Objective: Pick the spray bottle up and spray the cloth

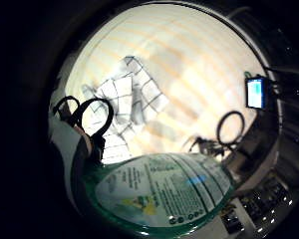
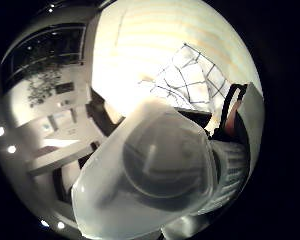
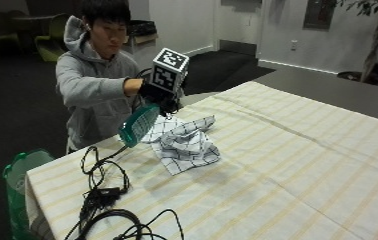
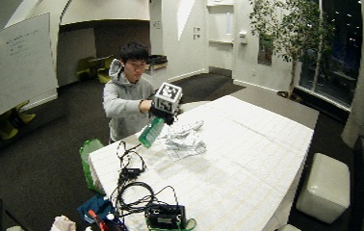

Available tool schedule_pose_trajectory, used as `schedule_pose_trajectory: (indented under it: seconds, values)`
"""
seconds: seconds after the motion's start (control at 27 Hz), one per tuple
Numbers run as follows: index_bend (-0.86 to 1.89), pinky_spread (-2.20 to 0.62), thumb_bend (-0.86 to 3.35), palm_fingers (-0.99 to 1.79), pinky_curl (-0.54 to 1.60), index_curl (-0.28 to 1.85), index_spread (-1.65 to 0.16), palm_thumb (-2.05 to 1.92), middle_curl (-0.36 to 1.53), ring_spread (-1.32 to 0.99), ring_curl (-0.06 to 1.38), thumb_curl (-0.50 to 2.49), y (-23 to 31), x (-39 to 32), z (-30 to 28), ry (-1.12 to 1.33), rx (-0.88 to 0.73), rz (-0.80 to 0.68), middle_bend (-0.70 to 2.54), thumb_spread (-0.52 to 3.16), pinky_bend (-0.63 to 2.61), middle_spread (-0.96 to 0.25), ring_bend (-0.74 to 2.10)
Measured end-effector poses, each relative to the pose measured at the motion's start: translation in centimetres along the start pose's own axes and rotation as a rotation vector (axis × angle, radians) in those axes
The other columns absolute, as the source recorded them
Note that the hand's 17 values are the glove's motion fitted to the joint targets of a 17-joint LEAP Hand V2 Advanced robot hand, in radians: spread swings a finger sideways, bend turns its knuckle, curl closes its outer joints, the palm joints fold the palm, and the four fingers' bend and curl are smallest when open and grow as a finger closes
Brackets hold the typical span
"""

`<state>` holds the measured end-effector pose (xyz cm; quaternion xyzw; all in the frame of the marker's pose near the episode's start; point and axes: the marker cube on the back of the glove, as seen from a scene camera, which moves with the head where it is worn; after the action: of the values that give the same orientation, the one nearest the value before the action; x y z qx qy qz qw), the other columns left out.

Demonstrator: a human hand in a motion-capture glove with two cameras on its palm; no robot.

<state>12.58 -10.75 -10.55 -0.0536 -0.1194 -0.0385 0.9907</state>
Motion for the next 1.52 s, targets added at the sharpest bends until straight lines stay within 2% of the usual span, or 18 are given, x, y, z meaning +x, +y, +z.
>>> schedule_pose_trajectory:
  seconds: [0.19,0.41,0.59,0.89,1.26,1.52]
  values:
    - [0.50,-0.27,-0.03,1.43,0.44,0.55,-0.19,0.95,0.53,-0.16,0.50,0.65,-0.4,-0.9,3.8,0.167,-0.106,0.078,0.65,0.19,0.43,-0.10,0.74]
    - [0.51,-0.27,-0.03,1.42,0.44,0.55,-0.19,0.95,0.53,-0.16,0.50,0.67,-0.7,-1.2,8.4,0.191,-0.188,0.093,0.66,0.17,0.44,-0.10,0.75]
    - [0.51,-0.27,-0.03,1.42,0.45,0.56,-0.18,0.95,0.54,-0.15,0.50,0.68,0.2,-2.3,7.7,0.203,-0.174,0.107,0.67,0.16,0.44,-0.10,0.75]
    - [0.51,-0.27,-0.03,1.41,0.45,0.56,-0.18,0.95,0.53,-0.15,0.50,0.70,2.3,-3.6,2.4,0.264,-0.100,0.130,0.67,0.15,0.45,-0.10,0.75]
    - [0.52,-0.27,-0.03,1.41,0.45,0.56,-0.17,0.94,0.53,-0.15,0.50,0.72,0.4,-2.6,7.8,0.235,-0.187,0.130,0.68,0.14,0.45,-0.10,0.75]
    - [0.52,-0.27,-0.03,1.41,0.45,0.56,-0.17,0.94,0.53,-0.15,0.50,0.73,0.2,-6.3,7.9,0.123,-0.131,0.011,0.67,0.14,0.45,-0.10,0.75]
